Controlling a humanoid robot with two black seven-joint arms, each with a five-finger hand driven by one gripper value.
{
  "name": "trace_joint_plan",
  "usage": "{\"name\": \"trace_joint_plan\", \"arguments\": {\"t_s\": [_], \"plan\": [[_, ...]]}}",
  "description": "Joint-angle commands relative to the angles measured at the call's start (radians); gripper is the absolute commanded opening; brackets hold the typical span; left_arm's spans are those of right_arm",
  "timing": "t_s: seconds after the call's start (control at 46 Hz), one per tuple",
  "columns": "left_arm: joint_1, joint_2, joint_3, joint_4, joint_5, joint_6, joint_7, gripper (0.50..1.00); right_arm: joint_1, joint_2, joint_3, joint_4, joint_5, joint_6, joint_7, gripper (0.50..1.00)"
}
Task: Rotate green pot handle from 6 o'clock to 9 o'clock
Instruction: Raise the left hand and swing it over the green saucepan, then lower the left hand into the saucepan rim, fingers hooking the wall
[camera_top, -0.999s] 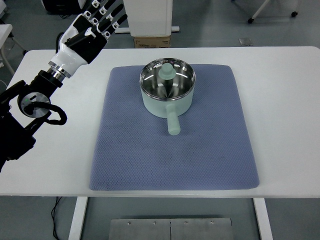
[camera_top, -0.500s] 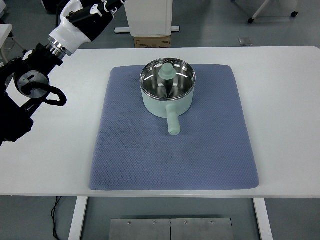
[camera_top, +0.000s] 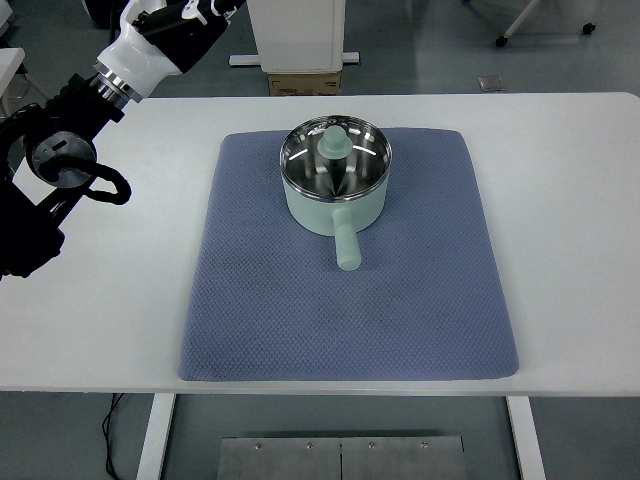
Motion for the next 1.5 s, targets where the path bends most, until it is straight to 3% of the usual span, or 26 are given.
{"name": "trace_joint_plan", "arguments": {"t_s": [0.0,0.63,1.477], "plan": [[-0.001,-0.003,0.000,-0.017,0.072,0.000,-0.001,1.000,-0.001,0.000,0.000,0.000,0.000,0.000,0.000,1.000],[0.000,-0.001,0.003,-0.250,0.399,0.006,0.001,1.000,0.000,0.000,0.000,0.000,0.000,0.000,0.000,1.000],[-0.044,-0.053,0.026,-0.370,0.815,0.005,0.006,1.000,-0.001,0.000,0.000,0.000,0.000,0.000,0.000,1.000]]}}
